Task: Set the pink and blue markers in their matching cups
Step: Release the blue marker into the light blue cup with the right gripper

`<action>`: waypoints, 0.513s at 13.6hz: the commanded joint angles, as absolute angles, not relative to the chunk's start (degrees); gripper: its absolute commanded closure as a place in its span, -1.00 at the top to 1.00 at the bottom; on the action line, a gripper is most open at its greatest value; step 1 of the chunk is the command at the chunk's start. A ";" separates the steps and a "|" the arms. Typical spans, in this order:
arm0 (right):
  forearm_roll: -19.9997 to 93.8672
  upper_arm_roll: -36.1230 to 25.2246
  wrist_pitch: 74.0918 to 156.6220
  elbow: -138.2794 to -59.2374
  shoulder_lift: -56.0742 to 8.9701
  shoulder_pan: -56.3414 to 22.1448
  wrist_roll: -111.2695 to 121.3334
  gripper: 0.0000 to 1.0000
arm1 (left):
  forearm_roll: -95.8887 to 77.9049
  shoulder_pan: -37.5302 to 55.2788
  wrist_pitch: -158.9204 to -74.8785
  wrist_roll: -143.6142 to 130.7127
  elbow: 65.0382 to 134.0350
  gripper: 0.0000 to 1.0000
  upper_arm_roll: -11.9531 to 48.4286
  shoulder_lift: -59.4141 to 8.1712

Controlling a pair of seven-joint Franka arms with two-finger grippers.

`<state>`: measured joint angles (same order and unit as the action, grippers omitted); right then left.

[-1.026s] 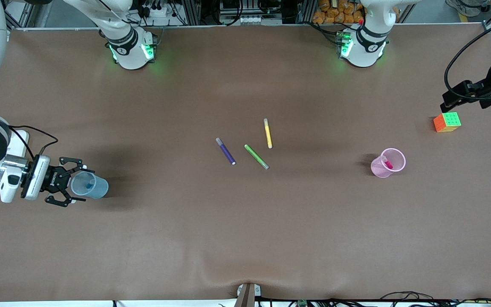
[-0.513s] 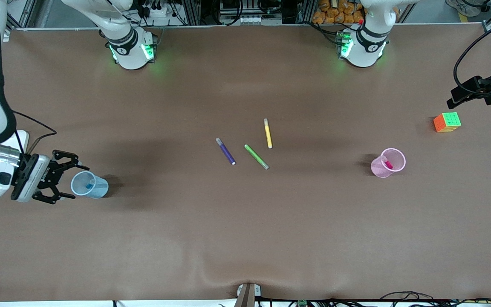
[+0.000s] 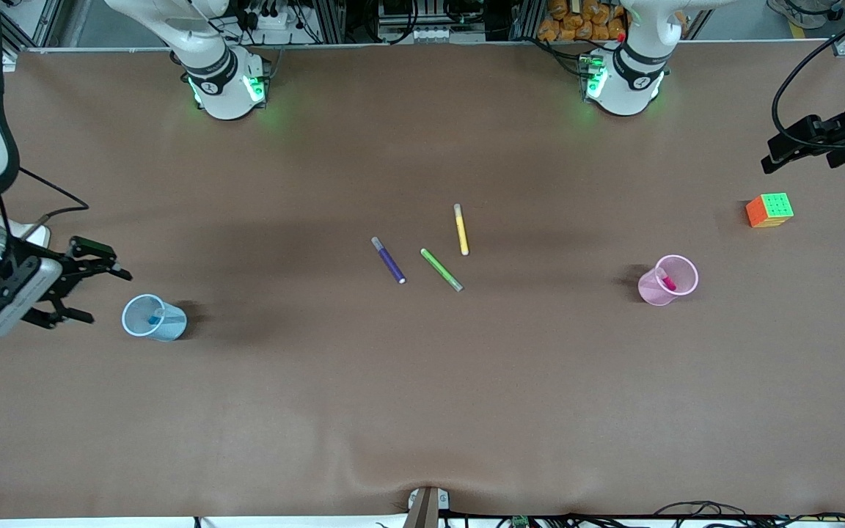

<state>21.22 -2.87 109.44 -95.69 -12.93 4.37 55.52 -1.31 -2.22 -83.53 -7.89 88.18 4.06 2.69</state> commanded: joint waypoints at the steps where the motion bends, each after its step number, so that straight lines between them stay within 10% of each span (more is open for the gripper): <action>1: 15.40 -3.43 108.90 -97.99 -7.40 2.55 44.07 1.00 | -1.93 -1.85 -81.83 -7.91 88.95 1.00 3.60 4.04; 7: 3.97 -3.60 102.41 -98.53 -0.80 -0.70 16.57 1.00 | -0.97 -1.67 -80.78 -7.74 88.68 1.00 3.87 3.52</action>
